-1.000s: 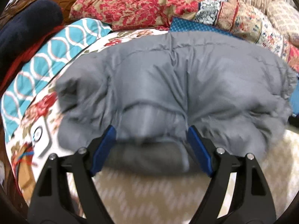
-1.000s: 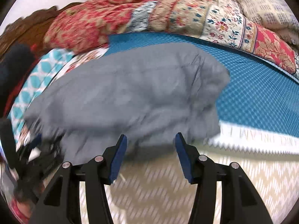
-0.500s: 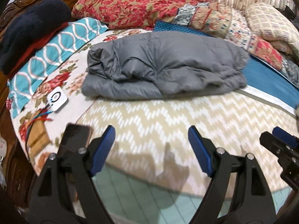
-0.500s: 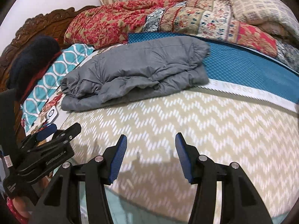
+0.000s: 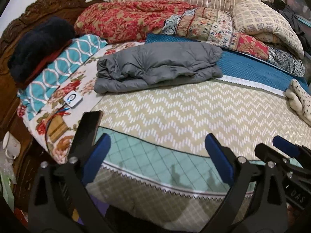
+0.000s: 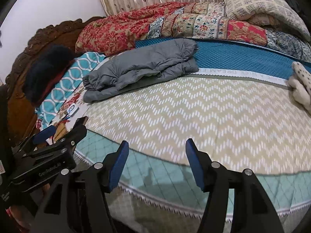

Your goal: Fold large clothes

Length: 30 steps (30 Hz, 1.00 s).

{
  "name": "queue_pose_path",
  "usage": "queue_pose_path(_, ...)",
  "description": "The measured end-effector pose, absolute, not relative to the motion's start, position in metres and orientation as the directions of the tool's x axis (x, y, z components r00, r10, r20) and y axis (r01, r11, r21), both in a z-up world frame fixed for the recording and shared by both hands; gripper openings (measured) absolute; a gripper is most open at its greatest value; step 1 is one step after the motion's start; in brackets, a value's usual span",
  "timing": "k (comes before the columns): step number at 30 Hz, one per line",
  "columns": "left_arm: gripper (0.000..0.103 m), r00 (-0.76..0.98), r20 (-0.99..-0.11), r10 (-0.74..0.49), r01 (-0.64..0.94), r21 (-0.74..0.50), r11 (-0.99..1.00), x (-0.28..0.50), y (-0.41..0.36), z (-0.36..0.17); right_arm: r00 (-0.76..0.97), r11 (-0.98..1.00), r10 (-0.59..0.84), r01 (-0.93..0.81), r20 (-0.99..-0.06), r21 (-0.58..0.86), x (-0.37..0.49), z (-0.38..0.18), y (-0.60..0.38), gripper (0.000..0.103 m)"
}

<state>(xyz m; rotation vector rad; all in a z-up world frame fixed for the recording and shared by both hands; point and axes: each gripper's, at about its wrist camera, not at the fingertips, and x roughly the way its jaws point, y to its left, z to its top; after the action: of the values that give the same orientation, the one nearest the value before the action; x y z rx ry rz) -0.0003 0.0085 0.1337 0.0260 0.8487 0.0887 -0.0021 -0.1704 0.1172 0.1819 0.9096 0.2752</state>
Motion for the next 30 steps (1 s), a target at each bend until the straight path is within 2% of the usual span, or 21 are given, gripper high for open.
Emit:
queue_pose_path(4,0.096,0.658,-0.748,0.086,-0.050,0.071,0.996,-0.020,-0.004,0.140,0.583,0.949,0.307,-0.127,-0.752,0.288,-0.028,0.119,-0.183,0.030)
queue_pose_path(14,0.096,0.635,-0.769,0.070,-0.005,0.087,0.996,-0.053,-0.024,0.134,0.533,0.936,0.335,-0.094,-0.777,0.340,-0.071,0.102,-0.198,0.028)
queue_pose_path(24,0.096,0.565,-0.825,0.024,-0.019,0.016,1.000,-0.059,-0.015,0.109,0.479,0.938,0.334,-0.083,-0.812,0.337,-0.069,0.086,-0.191,0.028)
queue_pose_path(30,0.096,0.530,-0.846,0.049,0.000,0.057,0.998,-0.057,-0.016,0.091,0.464,0.941,0.317,-0.046,-0.827,0.335,-0.063,0.077,-0.193,0.028)
